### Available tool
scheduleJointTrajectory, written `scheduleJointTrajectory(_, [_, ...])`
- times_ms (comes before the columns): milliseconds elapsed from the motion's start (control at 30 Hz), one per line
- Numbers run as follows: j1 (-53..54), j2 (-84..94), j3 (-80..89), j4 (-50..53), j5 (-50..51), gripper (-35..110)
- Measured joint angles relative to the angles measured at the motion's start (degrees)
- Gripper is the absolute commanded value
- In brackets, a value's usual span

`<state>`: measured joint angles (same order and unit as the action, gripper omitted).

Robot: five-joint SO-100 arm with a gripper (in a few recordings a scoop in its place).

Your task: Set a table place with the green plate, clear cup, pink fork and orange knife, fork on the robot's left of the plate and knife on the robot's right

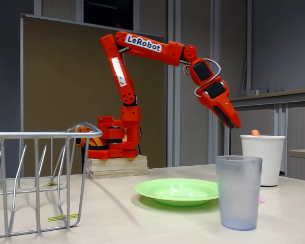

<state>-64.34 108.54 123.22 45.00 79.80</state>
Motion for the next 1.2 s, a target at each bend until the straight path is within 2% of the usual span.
scheduleJointTrajectory(233, [0.7, -8.44, -7.29, -1.32, -4.92, 22])
scheduleJointTrajectory(433, [0.88, -12.66, -10.99, -2.81, -5.27, 18])
scheduleJointTrajectory(800, [0.44, -15.73, -11.34, -7.12, -6.42, 22])
scheduleJointTrajectory(1200, [0.44, -16.0, -9.05, -9.23, -8.17, 17])
